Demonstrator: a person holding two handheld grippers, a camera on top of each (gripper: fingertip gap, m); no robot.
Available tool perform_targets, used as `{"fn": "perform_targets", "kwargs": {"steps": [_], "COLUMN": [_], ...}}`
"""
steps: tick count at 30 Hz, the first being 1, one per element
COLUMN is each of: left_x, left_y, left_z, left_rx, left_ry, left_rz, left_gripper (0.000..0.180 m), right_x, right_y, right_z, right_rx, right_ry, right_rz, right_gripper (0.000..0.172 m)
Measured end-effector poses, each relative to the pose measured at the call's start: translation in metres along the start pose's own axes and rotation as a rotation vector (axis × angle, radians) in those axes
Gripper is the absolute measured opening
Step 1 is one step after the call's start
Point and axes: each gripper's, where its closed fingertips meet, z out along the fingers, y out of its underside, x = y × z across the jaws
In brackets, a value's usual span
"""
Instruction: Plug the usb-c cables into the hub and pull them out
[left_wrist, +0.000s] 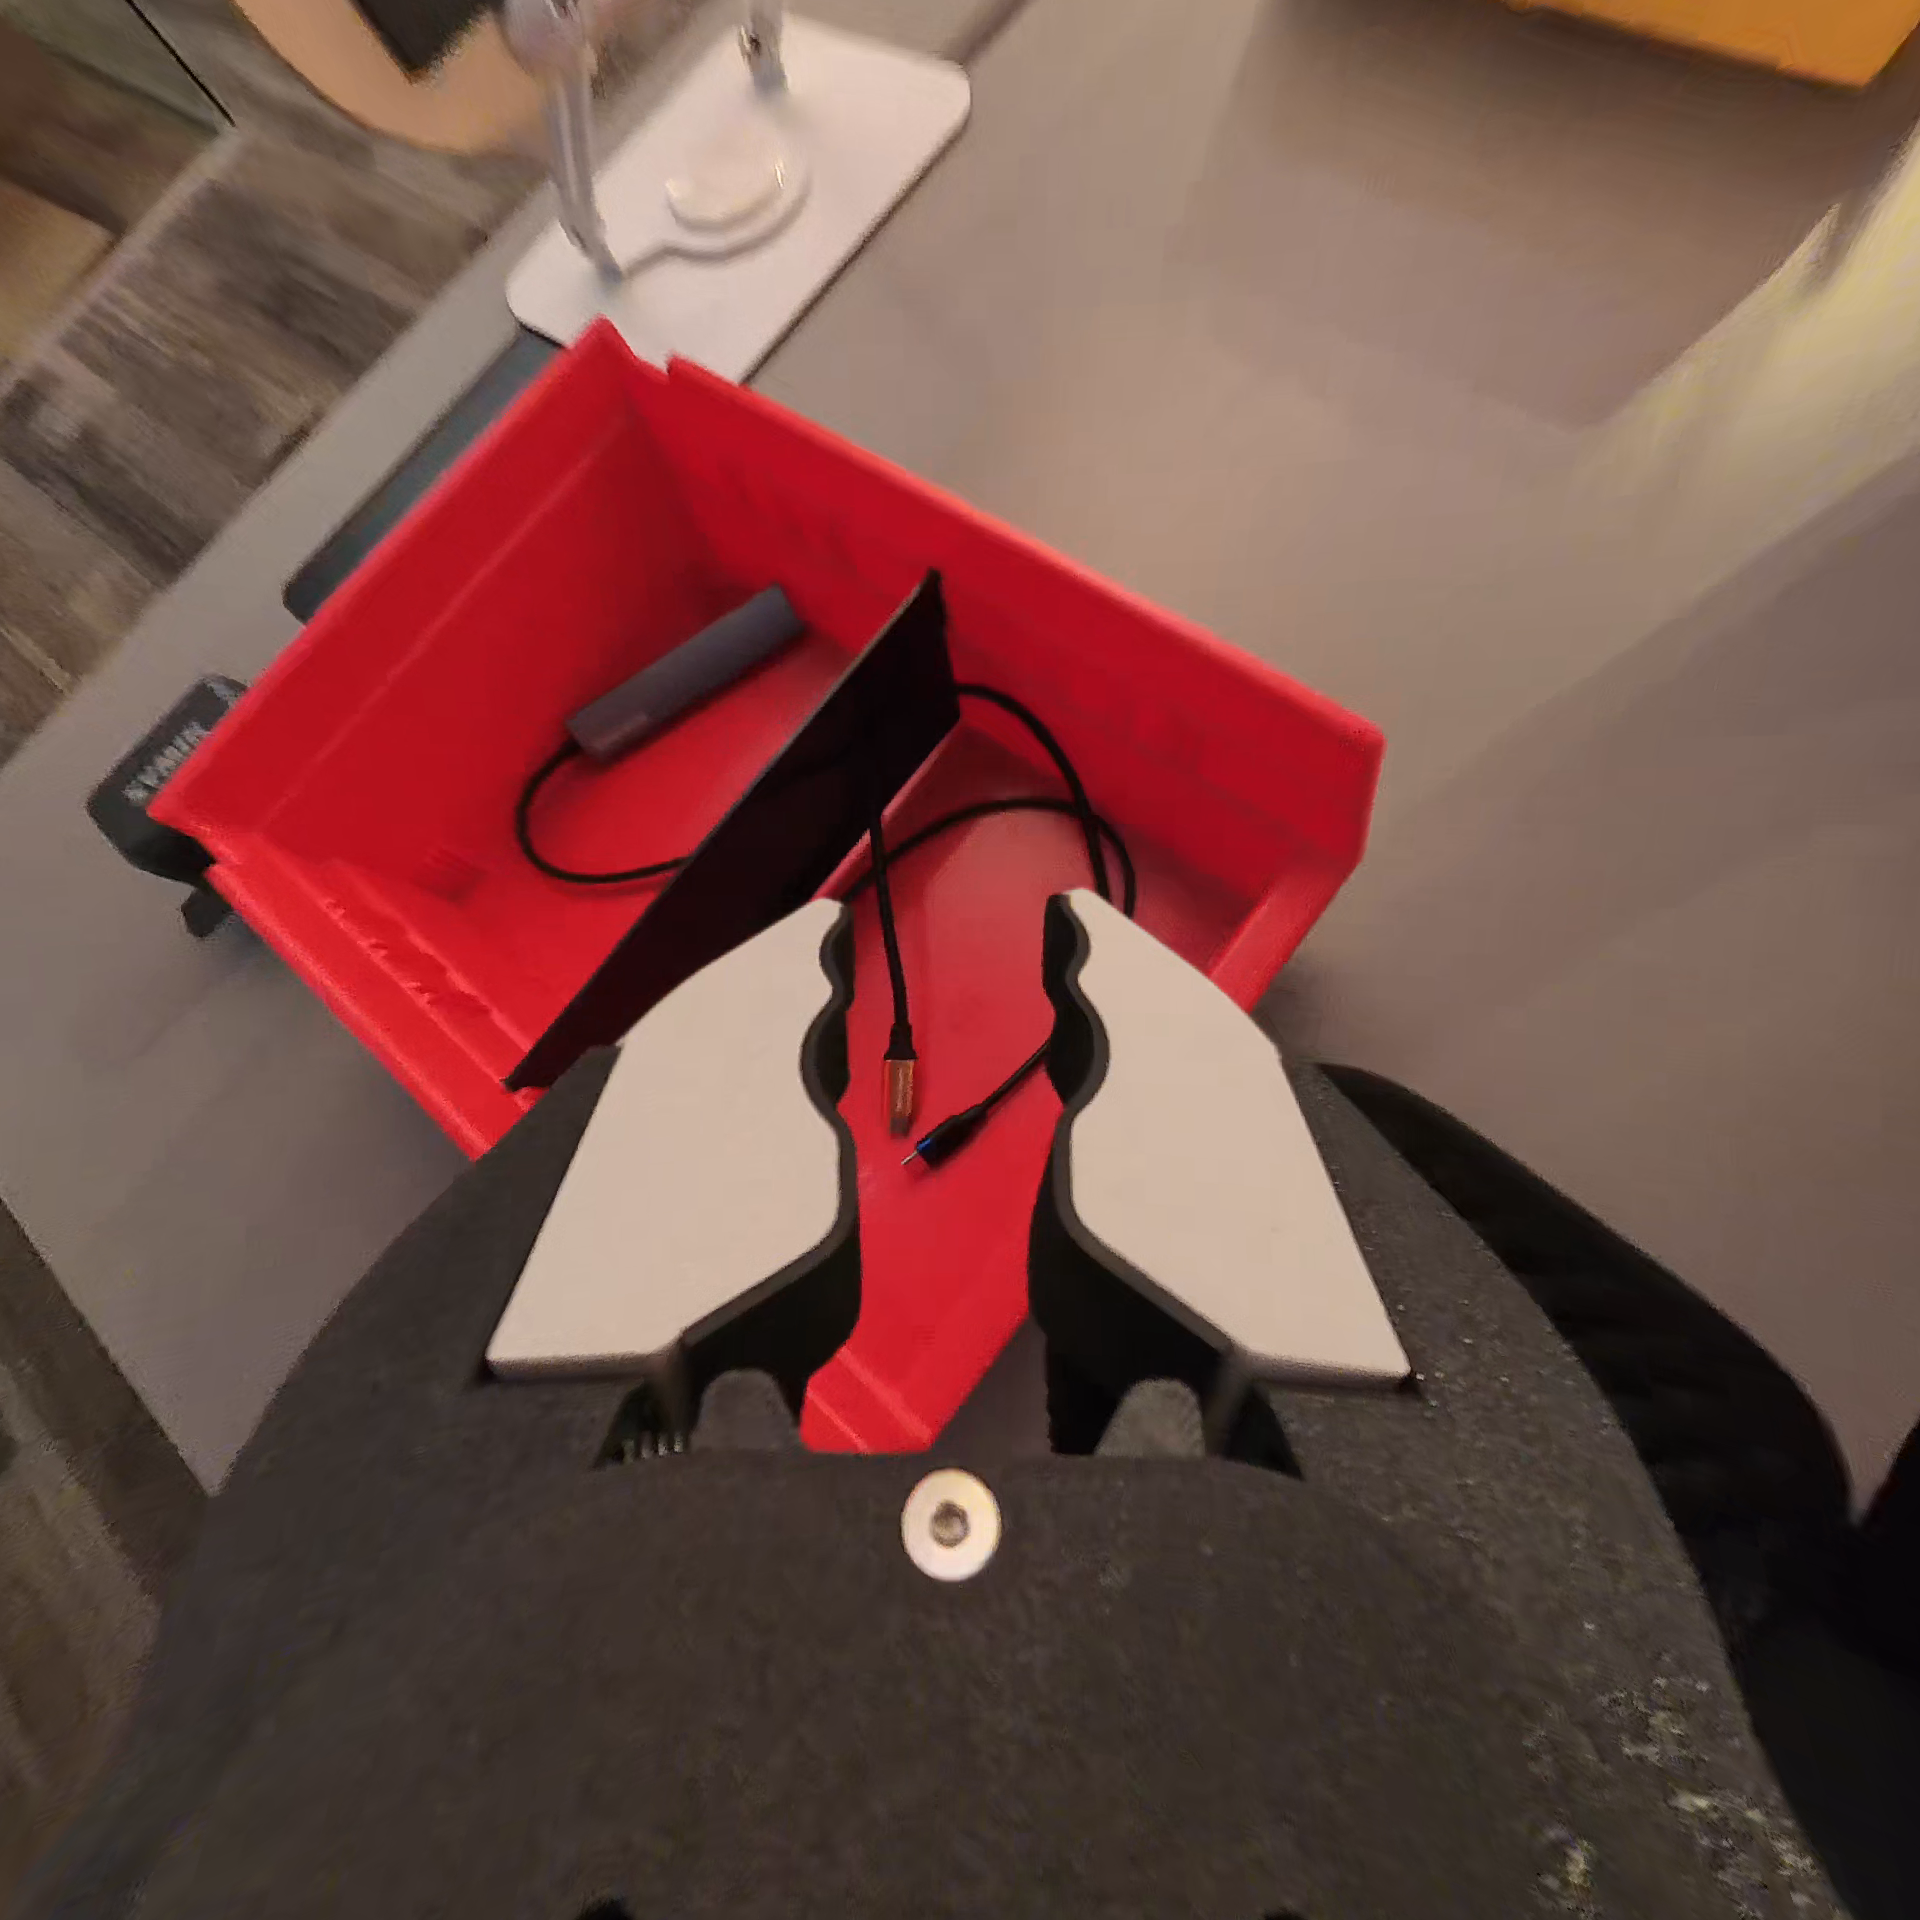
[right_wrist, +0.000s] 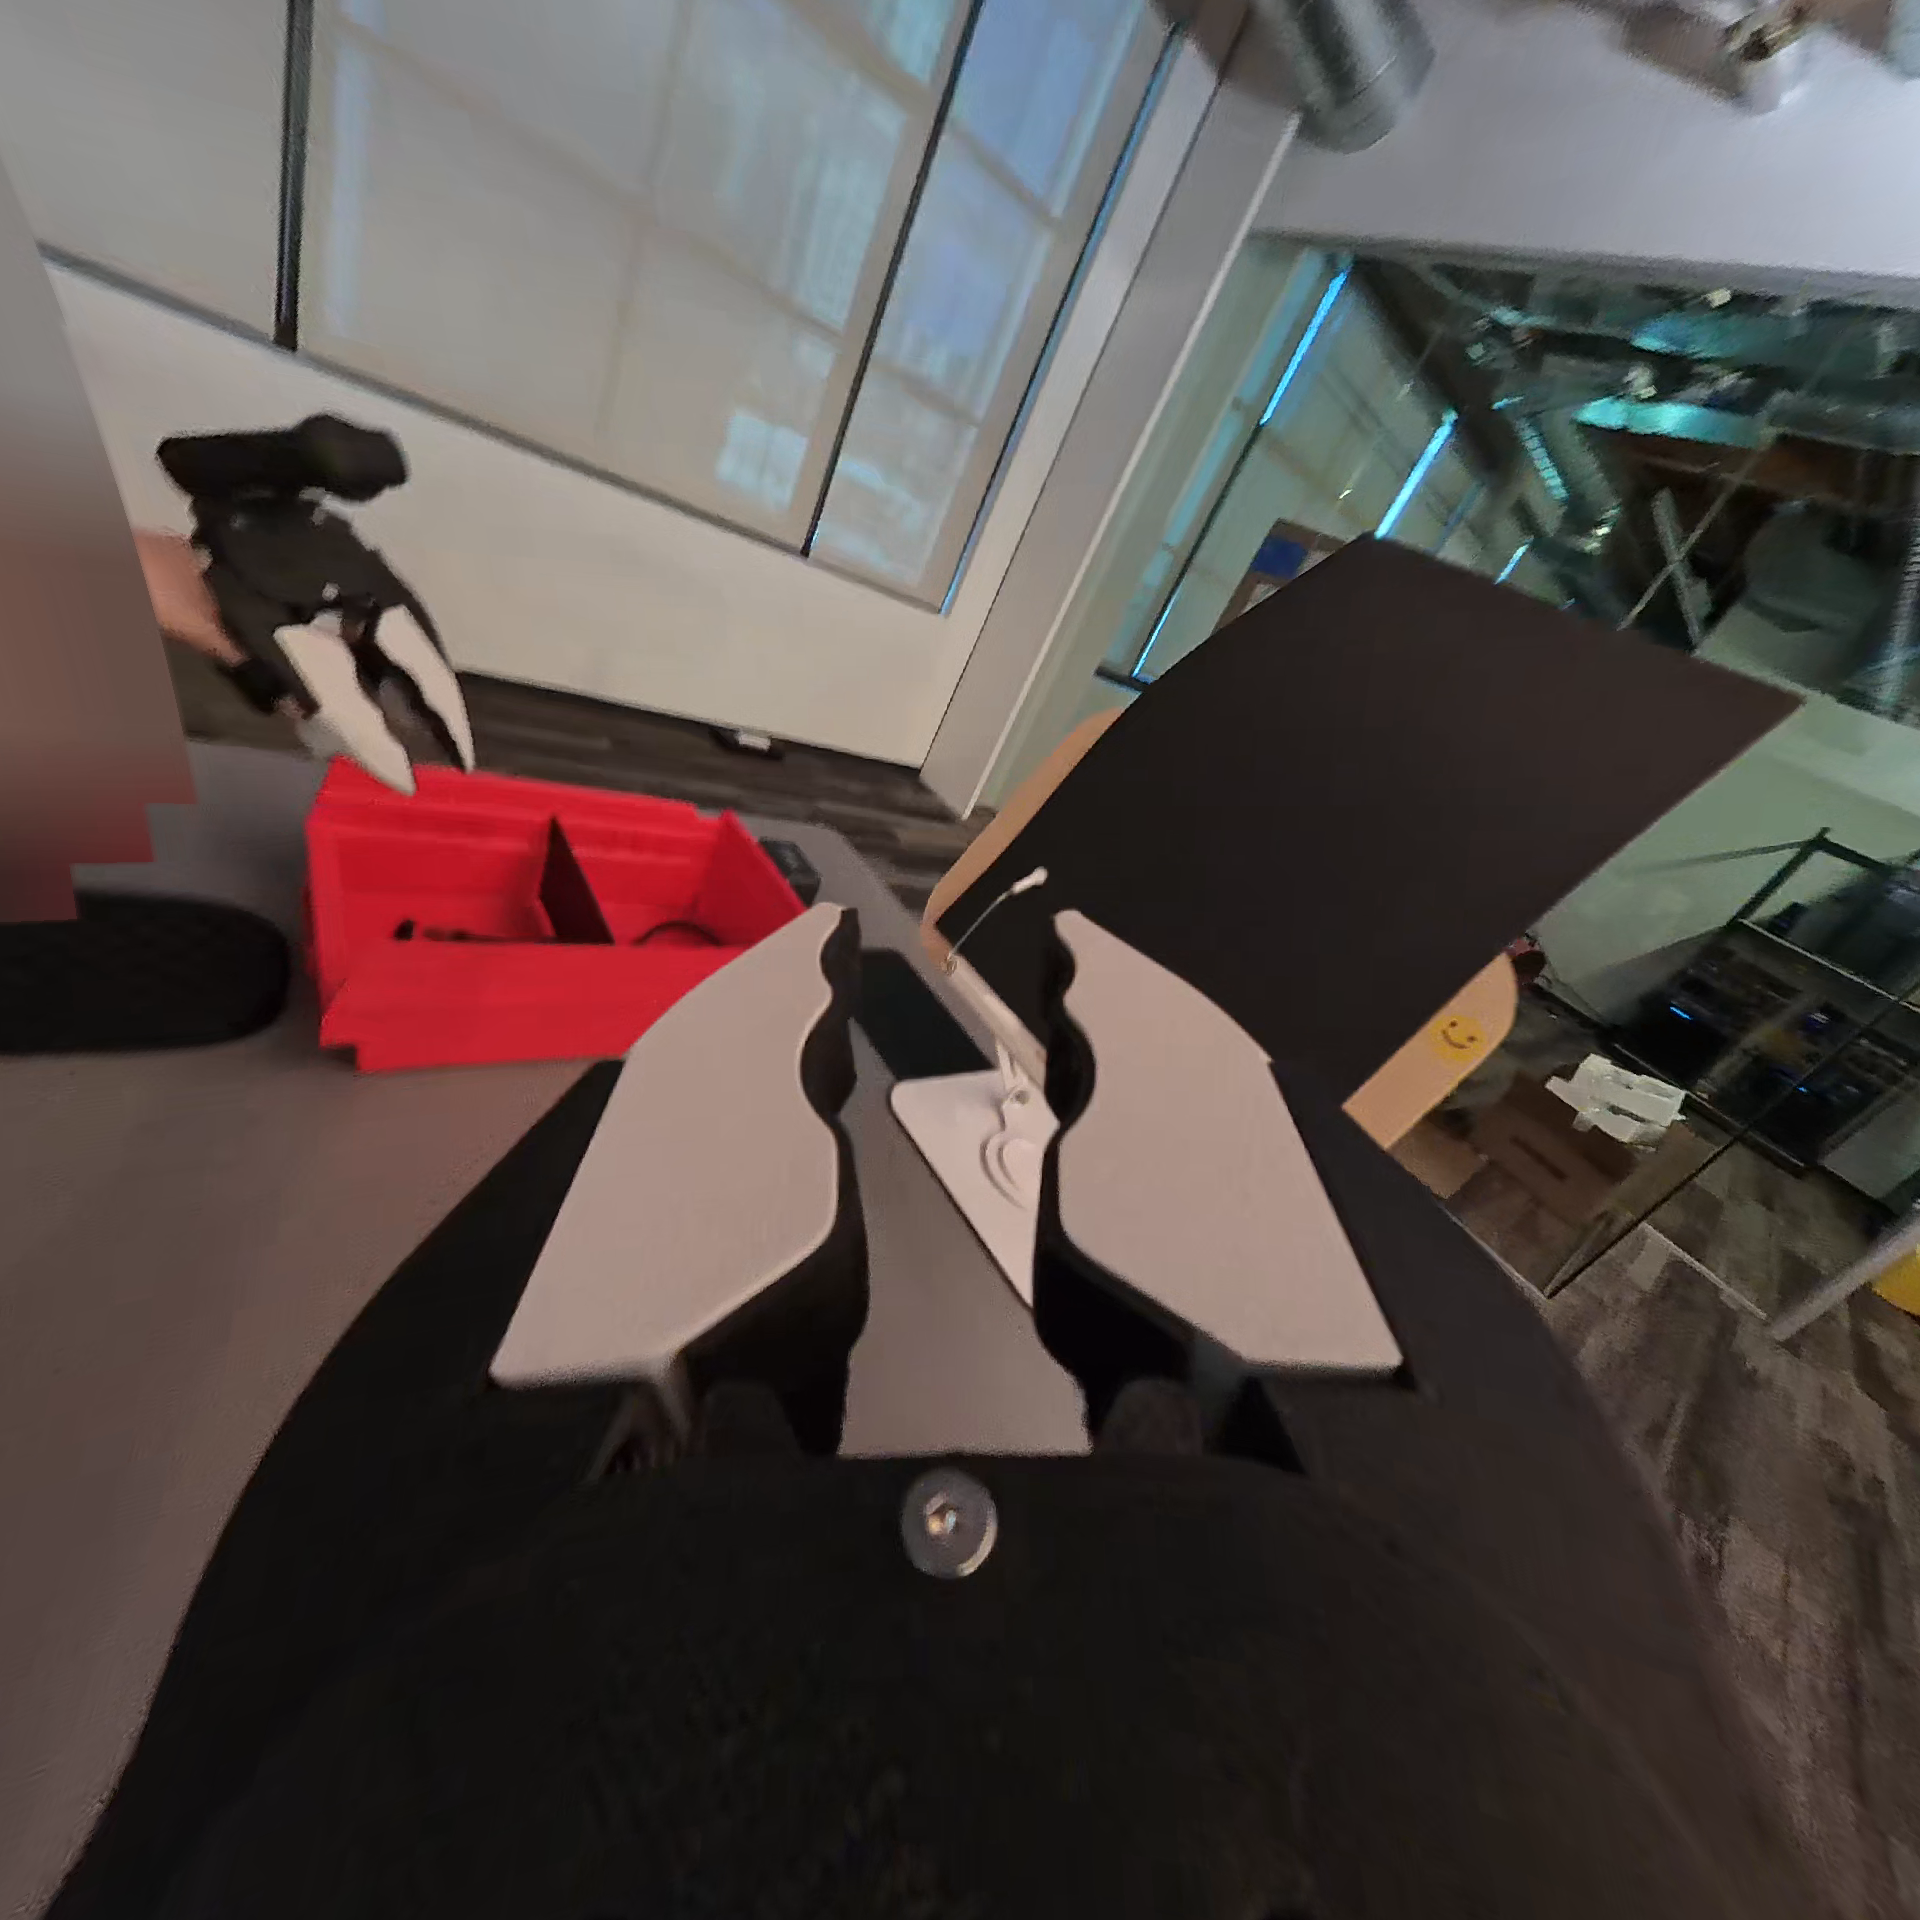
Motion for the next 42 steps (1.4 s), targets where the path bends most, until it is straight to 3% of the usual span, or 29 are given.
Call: {"fn": "perform_targets", "kwargs": {"steps": [5, 8, 15, 18, 19, 21, 23, 29, 32, 34, 37, 42], "left_x": [-0.010, -0.014, -0.024, -0.031, -0.026, -0.022, -0.025, -0.026, 0.001, 0.037, 0.089, 0.152], "left_y": [0.024, 0.028, 0.054, 0.060, 0.062, 0.064, 0.047, -0.071, -0.125, -0.149, -0.170, -0.153], "left_z": [0.040, 0.062, 0.113, 0.123, 0.125, 0.121, 0.103, 0.013, -0.008, 0.002, 0.043, 0.147], "left_rx": [-0.205, -0.255, -0.396, -0.444, -0.461, -0.493, -0.454, -0.152, -0.054, -0.022, -0.036, -0.206], "left_ry": [-0.022, 0.003, -0.047, -0.106, -0.071, -0.046, -0.091, -0.288, -0.277, -0.132, 0.059, 0.273], "left_rz": [0.079, 0.044, -0.028, -0.017, -0.020, -0.002, 0.041, 0.149, 0.240, 0.258, 0.290, 0.299], "left_gripper": [0.032, 0.026, 0.019, 0.016, 0.005, 0.005, 0.005, 0.004, 0.004, 0.004, 0.004, 0.004], "right_x": [0.000, 0.006, 0.020, 0.031, 0.034, 0.037, 0.038, 0.042, 0.042, 0.041, 0.040, 0.037], "right_y": [0.045, 0.064, 0.077, 0.085, 0.088, 0.091, 0.091, 0.087, 0.089, 0.089, 0.085, 0.078], "right_z": [0.010, 0.009, -0.001, -0.005, -0.007, -0.009, -0.012, -0.013, -0.012, -0.012, -0.015, -0.020], "right_rx": [-0.188, -0.269, -0.320, -0.355, -0.367, -0.378, -0.377, -0.353, -0.363, -0.369, -0.365, -0.337], "right_ry": [-0.011, 0.009, 0.045, 0.084, 0.096, 0.101, 0.100, 0.113, 0.111, 0.112, 0.116, 0.111], "right_rz": [-0.078, -0.118, -0.136, -0.117, -0.116, -0.118, -0.122, -0.134, -0.140, -0.147, -0.159, -0.150], "right_gripper": [0.033, 0.033, 0.033, 0.033, 0.033, 0.033, 0.033, 0.033, 0.033, 0.033, 0.033, 0.033]}}
